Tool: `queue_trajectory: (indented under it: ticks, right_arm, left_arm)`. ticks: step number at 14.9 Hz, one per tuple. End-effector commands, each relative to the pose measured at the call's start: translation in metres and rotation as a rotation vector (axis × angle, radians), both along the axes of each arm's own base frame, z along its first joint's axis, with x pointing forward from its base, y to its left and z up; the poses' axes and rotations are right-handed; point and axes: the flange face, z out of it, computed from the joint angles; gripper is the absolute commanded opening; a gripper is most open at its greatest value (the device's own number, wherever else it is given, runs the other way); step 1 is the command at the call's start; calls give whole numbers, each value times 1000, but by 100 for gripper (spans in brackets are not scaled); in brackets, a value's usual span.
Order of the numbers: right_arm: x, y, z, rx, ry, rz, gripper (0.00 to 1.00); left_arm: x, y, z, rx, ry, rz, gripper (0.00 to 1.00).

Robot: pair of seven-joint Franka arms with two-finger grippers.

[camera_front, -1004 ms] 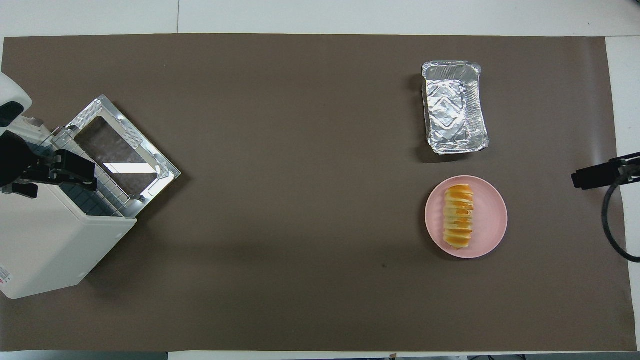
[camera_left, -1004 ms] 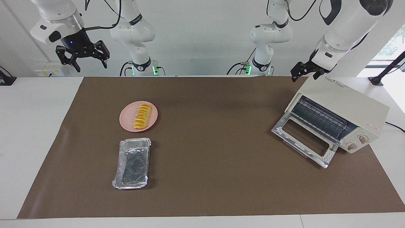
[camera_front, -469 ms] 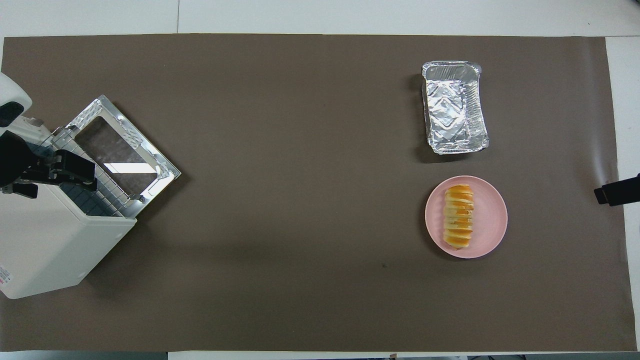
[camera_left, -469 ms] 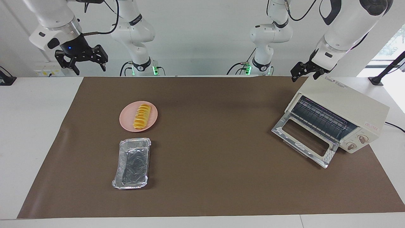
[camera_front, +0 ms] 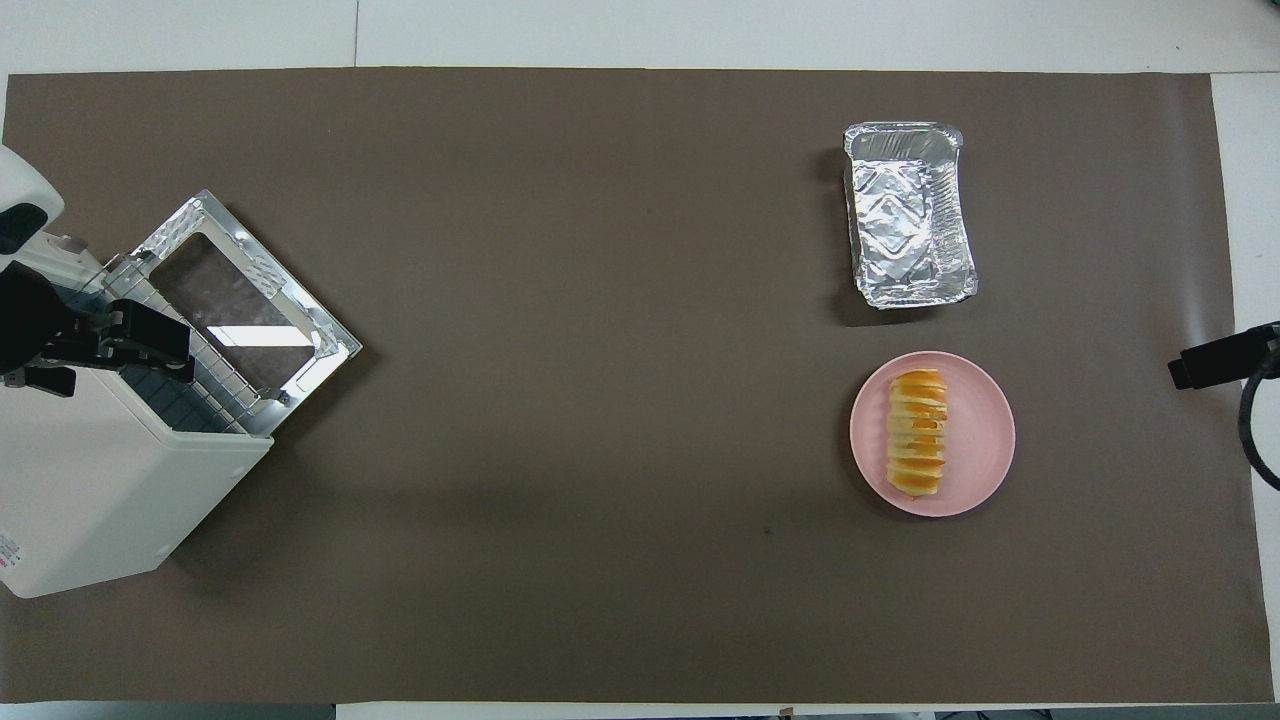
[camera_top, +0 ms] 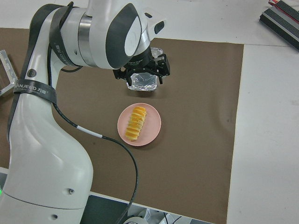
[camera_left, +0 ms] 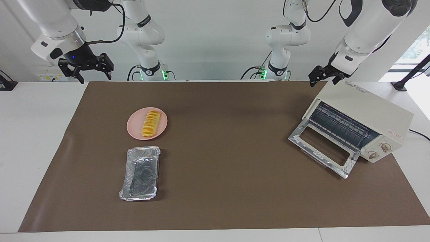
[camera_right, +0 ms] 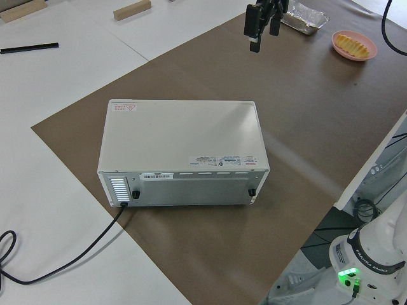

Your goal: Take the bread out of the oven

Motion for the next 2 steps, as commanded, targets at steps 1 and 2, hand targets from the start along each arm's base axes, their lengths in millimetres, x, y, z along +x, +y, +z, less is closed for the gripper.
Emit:
queue_trajectory:
  ticks: [1, 2]
  right_arm:
    - [-4, -4, -2, 6, -11, 2, 100]
    - [-4, -3, -2, 6, -11, 4, 100]
  left_arm:
    - [-7, 1, 3, -16, -17, 1, 100]
    - [-7, 1, 3, -16, -17, 1, 100]
